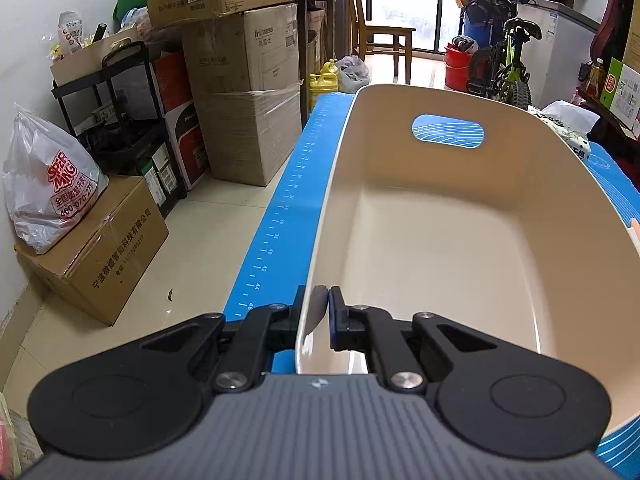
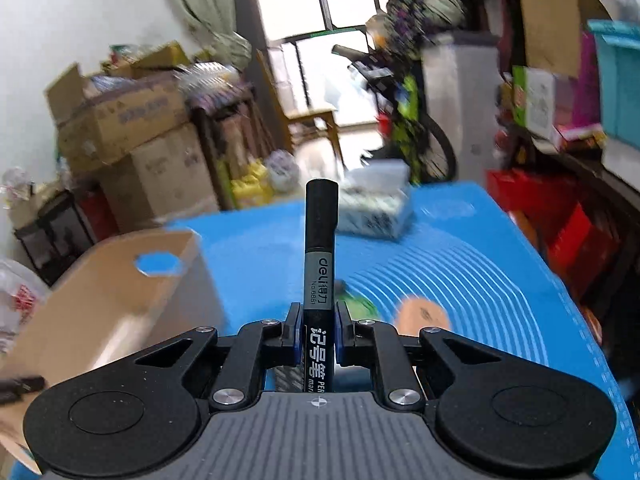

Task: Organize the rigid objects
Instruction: 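Carry the black marker into the beige basket and open the right tool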

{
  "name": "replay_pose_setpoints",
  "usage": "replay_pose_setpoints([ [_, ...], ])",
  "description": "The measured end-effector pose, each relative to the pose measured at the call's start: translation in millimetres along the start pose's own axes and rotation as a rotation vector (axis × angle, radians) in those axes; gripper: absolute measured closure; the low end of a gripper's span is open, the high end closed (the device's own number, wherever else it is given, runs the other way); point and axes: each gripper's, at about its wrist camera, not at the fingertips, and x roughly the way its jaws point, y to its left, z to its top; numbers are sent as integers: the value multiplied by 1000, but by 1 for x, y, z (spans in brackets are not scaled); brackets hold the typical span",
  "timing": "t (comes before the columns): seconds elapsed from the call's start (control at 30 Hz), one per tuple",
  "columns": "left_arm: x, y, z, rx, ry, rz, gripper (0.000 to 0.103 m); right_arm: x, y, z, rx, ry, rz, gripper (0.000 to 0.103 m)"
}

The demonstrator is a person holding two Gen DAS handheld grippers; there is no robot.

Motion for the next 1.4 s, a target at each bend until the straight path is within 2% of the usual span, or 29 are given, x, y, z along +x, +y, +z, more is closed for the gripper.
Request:
replay_pose_setpoints([
  [0.2, 0, -1, -1, 6, -4, -2, 93, -9, 49, 29, -70, -67, 91, 79],
  [0.4, 0, -1, -1, 5, -3, -3, 93, -4, 101, 42, -132, -70, 178, 79],
  [0.53, 0, -2, 0, 3, -3, -7, 93, 15, 134, 36, -174, 7, 220, 79],
  [0.7, 0, -2, -1, 4, -3, -8, 94, 45, 166, 19, -244, 143, 216, 79],
  [1.0, 0, -2, -1, 6, -4, -7, 94, 81, 179, -10, -360, 377, 166, 79],
  [1.23, -1, 0, 0, 5, -2, -8, 94, 86, 190, -19, -437, 429, 151, 76],
  [1.33, -1, 1, 0, 5, -2, -8, 94, 84, 189, -17, -433, 402, 158, 66],
  [1.4, -1, 0, 0, 5, -2, -8, 94, 77, 186, -13, -416, 375, 182, 55],
])
